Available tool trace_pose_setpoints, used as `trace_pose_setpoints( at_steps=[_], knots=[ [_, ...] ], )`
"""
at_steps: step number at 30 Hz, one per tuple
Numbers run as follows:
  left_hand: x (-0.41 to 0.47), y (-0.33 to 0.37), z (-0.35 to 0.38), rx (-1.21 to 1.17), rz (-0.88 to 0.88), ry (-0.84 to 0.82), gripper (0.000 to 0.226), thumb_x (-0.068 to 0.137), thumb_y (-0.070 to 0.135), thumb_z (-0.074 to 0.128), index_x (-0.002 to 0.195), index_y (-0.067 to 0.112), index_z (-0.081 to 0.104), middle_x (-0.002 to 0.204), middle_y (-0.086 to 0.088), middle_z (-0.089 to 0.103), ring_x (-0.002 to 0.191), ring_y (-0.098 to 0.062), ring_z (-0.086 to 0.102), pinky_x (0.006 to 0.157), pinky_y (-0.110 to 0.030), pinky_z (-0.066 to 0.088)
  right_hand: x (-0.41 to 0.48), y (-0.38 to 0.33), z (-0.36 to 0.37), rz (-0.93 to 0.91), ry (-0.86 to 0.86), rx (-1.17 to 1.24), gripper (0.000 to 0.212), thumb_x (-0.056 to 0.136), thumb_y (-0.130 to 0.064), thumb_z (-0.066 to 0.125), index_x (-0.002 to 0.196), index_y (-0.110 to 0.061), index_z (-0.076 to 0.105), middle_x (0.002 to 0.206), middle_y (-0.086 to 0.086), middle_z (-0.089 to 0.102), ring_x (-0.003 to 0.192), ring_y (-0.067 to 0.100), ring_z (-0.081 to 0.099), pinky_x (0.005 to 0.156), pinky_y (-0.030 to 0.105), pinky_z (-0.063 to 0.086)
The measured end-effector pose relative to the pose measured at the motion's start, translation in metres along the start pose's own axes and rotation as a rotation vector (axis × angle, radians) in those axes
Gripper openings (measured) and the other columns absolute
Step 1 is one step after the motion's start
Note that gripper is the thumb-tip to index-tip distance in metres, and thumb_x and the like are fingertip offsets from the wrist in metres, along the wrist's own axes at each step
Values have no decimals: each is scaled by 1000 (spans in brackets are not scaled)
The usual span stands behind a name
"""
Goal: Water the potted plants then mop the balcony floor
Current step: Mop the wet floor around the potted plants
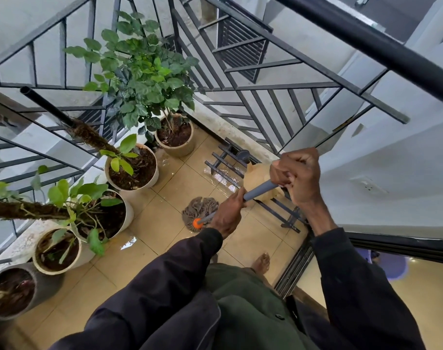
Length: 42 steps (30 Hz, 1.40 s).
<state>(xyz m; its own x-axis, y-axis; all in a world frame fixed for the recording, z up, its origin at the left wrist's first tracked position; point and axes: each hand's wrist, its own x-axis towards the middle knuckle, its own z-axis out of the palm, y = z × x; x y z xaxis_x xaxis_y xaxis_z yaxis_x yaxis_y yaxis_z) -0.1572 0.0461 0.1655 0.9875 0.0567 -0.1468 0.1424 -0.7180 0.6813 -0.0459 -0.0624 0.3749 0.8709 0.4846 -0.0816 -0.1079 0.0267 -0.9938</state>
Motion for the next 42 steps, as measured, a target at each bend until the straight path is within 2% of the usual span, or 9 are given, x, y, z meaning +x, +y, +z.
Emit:
trace_pose_setpoints(
  at_steps=[4, 12, 17, 21, 27, 31, 35, 39, 42],
  knots=[
    [4, 0, -6, -18, 45, 90, 27, 99, -2, 51, 119, 15, 45, 97, -7, 61, 74, -12, 47, 67, -36, 59, -2, -12, 8, -74, -21, -51, 43, 82, -6, 57, 46, -29, 54, 43, -16, 39, 37, 13, 34, 55, 23, 40],
    [63, 31, -9, -143, 192, 184, 18, 101, 1, 53, 117, 10, 50, 109, -10, 62, 89, -22, 64, 77, -36, 61, -8, -30, 7, -266, 278, -63, 41, 83, -7, 57, 48, -28, 55, 45, -17, 39, 41, 21, 33, 51, 37, 34],
    [80, 16, -11, -127, 205, 60, 9, 100, 1, 55, 106, 9, 53, 101, -8, 58, 79, -20, 58, 69, -40, 58, -8, -1, 17, -257, 458, -71, 50, 84, 6, 55, 47, -28, 54, 43, -17, 38, 38, 20, 31, 52, 28, 34],
    [94, 21, -16, -113, 209, -54, 9, 100, 3, 52, 103, 11, 54, 102, -8, 56, 87, -21, 56, 79, -42, 55, 0, -5, -1, -237, 408, -53, 45, 80, 7, 52, 43, -14, 42, 39, -5, 27, 36, 23, 23, 52, 27, 29],
    [87, 27, -9, -20, 154, 18, 8, 99, 3, 52, 103, 9, 52, 98, -9, 57, 79, -21, 55, 72, -41, 56, 10, -14, -22, -156, 137, -53, 53, 81, 10, 48, 44, -28, 51, 41, -16, 32, 34, 14, 26, 54, 25, 30],
    [62, 11, -11, 29, 113, 66, 5, 100, 3, 52, 105, 6, 52, 96, -12, 57, 73, -23, 58, 65, -38, 56, 9, -12, -10, -121, -8, -63, 44, 80, -6, 54, 44, -30, 52, 42, -20, 35, 34, 12, 29, 53, 23, 33],
    [38, 3, -20, 53, 67, 121, 7, 101, 4, 53, 108, 5, 53, 95, -11, 58, 69, -21, 54, 62, -35, 54, 20, -11, -1, -59, -124, -3, 52, 81, 5, 51, 43, -30, 53, 40, -17, 33, 31, 11, 28, 52, 24, 31],
    [9, -7, -12, 74, 2, 56, 23, 101, 4, 51, 124, 7, 48, 106, -11, 56, 72, -16, 52, 66, -33, 56, 16, -5, 4, -33, -41, 57, 44, 84, -10, 56, 44, -28, 52, 39, -13, 35, 30, 15, 29, 50, 22, 33],
    [-5, -16, -8, 90, -12, 22, 33, 98, -2, 53, 126, 11, 44, 106, -10, 56, 68, -19, 56, 62, -38, 58, -3, 7, 16, -17, 238, 69, 37, 86, -11, 60, 49, -14, 53, 41, 0, 37, 37, 25, 33, 50, 25, 38]
  ],
)
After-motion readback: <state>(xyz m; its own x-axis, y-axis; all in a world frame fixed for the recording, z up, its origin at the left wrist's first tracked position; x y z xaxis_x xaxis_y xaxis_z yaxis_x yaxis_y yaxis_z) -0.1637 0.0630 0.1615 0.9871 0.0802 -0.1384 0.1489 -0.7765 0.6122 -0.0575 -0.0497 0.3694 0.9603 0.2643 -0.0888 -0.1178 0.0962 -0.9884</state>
